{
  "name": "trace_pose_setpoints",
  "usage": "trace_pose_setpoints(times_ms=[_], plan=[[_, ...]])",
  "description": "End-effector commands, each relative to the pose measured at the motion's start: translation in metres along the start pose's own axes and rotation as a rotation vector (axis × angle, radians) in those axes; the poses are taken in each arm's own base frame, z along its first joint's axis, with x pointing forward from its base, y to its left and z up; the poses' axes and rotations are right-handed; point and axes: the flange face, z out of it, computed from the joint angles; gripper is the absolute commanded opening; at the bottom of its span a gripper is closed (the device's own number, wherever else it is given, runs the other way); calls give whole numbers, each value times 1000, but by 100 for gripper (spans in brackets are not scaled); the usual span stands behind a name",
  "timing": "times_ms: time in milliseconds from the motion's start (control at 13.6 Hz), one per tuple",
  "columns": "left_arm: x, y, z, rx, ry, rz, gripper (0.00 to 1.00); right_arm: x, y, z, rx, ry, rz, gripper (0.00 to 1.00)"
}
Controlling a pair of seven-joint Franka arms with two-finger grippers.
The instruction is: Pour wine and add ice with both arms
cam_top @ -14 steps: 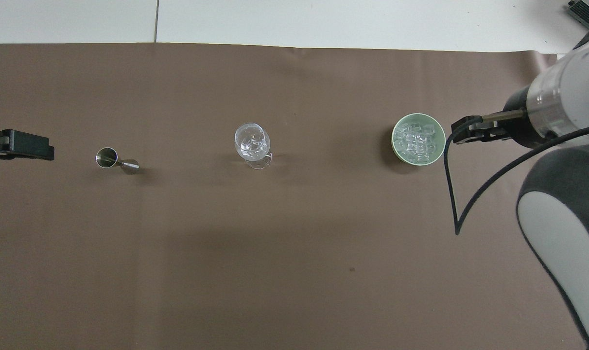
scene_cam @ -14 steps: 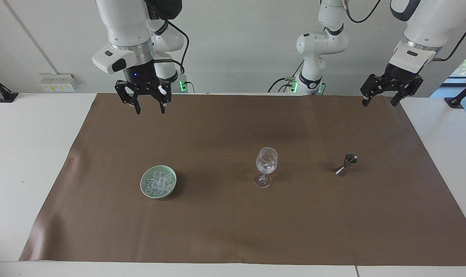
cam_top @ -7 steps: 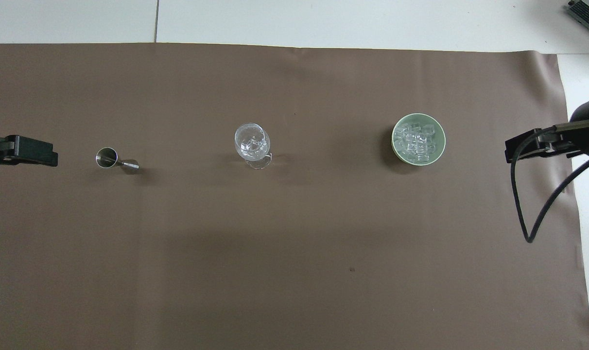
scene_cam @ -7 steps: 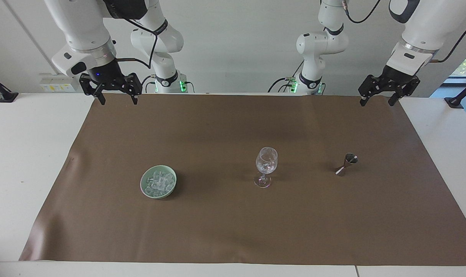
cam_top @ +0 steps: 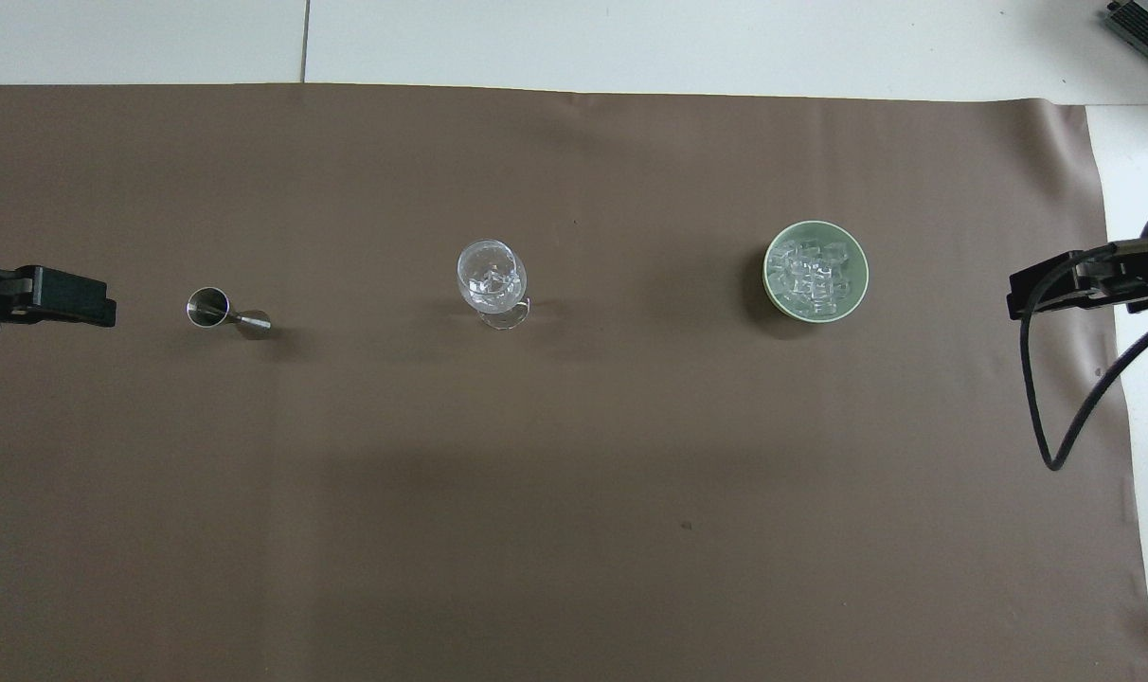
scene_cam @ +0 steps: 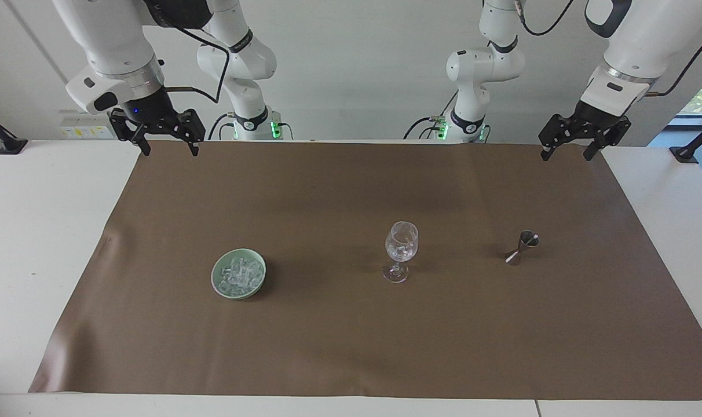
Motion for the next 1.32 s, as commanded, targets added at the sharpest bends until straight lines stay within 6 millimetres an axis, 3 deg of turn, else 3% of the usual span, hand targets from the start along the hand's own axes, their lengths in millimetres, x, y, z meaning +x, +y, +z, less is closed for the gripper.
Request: trace_pose_setpoints(times_ms=[0, 367, 661, 1249], plan=[[-6, -2, -6, -14, 5, 0, 100, -6, 5, 1, 17, 7, 1, 100], [-8, 0, -7, -13, -4, -2, 100, -7, 21, -6, 19, 30, 26, 100], [-9, 0, -8, -13, -4, -4, 100, -32, 51, -27, 79, 47, 87, 100], [-12, 0, -14, -13, 2, -5, 100, -49, 54, -40, 71, 37, 92, 100]])
